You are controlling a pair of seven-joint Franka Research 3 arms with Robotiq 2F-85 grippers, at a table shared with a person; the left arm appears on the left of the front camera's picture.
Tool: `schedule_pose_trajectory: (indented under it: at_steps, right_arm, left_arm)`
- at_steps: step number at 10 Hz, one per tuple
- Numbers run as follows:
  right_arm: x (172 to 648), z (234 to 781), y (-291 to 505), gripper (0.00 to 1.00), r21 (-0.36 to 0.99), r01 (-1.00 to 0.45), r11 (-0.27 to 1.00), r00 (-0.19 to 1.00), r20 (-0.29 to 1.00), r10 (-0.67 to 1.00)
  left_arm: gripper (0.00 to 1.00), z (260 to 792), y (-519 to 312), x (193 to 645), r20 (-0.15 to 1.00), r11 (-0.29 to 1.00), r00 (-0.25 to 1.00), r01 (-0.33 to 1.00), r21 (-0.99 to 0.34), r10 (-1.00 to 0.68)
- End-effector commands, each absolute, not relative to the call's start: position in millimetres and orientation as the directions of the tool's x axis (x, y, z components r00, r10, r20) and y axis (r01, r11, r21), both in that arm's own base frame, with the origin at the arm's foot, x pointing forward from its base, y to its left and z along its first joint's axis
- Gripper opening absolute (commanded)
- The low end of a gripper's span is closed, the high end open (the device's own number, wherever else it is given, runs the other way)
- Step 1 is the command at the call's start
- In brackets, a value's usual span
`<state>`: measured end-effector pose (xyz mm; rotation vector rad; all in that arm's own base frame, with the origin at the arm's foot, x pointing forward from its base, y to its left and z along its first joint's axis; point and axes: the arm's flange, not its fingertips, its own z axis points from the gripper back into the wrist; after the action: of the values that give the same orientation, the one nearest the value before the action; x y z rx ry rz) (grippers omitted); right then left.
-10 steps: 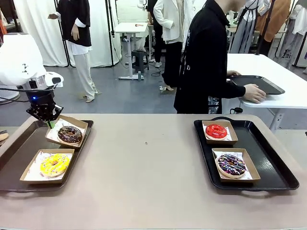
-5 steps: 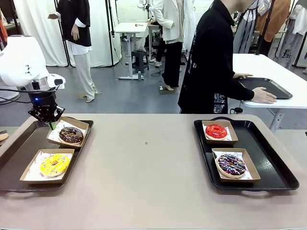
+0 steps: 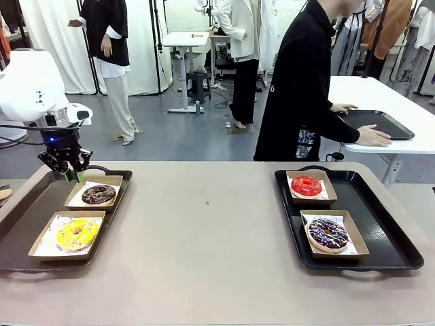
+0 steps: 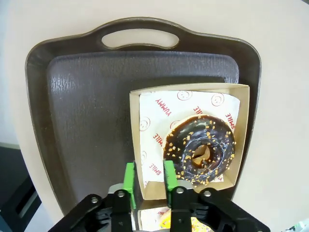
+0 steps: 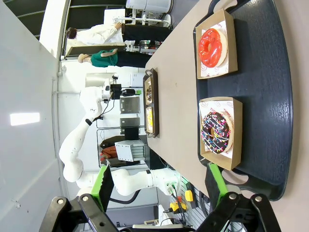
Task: Individually package the donuts and arrange them on the tray.
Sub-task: Place the picked Paper togo box on the Handle tray.
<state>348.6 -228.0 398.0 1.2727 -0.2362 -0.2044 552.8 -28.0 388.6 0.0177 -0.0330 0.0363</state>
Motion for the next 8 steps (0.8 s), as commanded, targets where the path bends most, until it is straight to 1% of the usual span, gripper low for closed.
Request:
schedule_pose_trajectory:
  at_steps: [1,2,3,5,6,8]
  right_arm:
    - [345,398,-226,1.00,0.960,0.017,0.281,0.957,0.066,-0.282]
    - [345,398,-226,1.00,0.960,0.017,0.281,0.957,0.066,-0.282]
    - [345,398,-226,1.00,0.960,0.017,0.281,0.957,0.066,-0.282]
    - [345,398,-226,1.00,0.960,0.017,0.281,0.957,0.066,-0.282]
    - [345,398,-226,1.00,0.960,0.017,0.281,0.957,0.066,-0.282]
    - [345,398,-226,1.00,0.960,0.017,0.281,0.957,0.066,-0.282]
  left_arm:
    - [1.00,391,-28,554,0.028,0.999,0.999,-0.033,0.038,0.031]
    - [0.83,392,-28,554,0.028,0.999,0.999,-0.027,0.038,0.026]
    - [1.00,393,-28,552,0.031,0.999,0.999,-0.026,0.031,0.025]
    - [1.00,400,-26,546,0.045,1.000,0.999,-0.019,0.011,0.019]
    - [0.80,410,-25,535,0.064,0.999,0.998,-0.007,-0.032,0.009]
    - [0.80,443,-15,497,0.118,0.991,0.993,0.038,-0.132,-0.022]
